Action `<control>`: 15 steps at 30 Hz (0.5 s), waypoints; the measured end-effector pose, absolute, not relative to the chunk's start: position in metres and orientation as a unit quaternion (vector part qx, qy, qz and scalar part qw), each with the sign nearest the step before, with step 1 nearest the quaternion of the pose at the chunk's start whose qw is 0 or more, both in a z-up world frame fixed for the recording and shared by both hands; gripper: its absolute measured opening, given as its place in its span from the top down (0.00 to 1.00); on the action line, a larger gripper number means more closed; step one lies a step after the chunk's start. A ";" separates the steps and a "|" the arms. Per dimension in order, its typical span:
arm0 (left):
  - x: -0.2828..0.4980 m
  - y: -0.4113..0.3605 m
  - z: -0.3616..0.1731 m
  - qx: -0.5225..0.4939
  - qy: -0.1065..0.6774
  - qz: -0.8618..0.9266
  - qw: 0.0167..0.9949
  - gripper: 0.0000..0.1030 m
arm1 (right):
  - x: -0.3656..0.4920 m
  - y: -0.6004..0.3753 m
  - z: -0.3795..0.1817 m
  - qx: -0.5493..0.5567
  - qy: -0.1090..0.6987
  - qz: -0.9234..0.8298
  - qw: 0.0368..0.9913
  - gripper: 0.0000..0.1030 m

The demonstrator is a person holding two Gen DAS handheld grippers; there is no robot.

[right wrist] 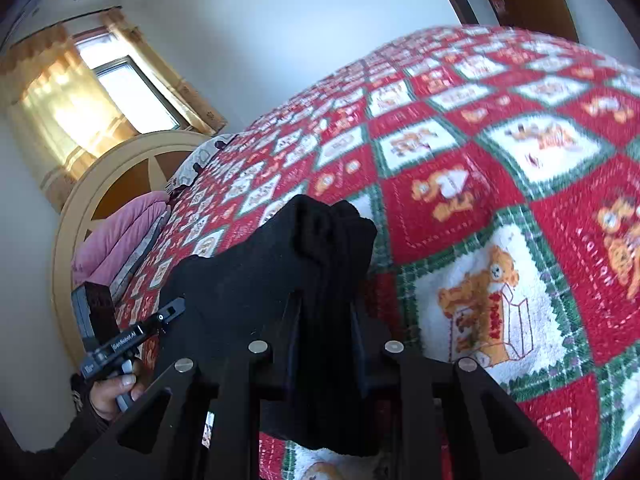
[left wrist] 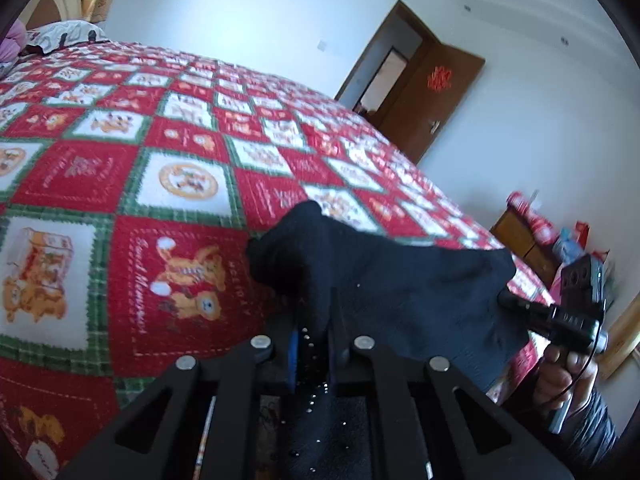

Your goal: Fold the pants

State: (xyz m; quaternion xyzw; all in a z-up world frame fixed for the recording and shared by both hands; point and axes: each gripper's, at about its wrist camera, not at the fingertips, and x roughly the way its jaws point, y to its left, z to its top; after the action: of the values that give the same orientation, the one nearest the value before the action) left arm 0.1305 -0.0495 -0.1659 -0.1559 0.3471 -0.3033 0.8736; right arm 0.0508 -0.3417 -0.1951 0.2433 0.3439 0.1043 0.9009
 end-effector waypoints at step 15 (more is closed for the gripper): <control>0.135 0.023 -0.112 -0.159 0.278 -0.242 0.916 0.90 | 0.104 -0.266 -0.132 0.161 0.315 0.162 0.921 0.78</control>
State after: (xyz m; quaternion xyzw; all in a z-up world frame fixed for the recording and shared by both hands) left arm 0.1351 0.0230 -0.1118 -0.1587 0.2777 -0.2417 0.9161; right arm 0.1039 -0.2663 -0.1322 0.1609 0.3145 0.1619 0.9214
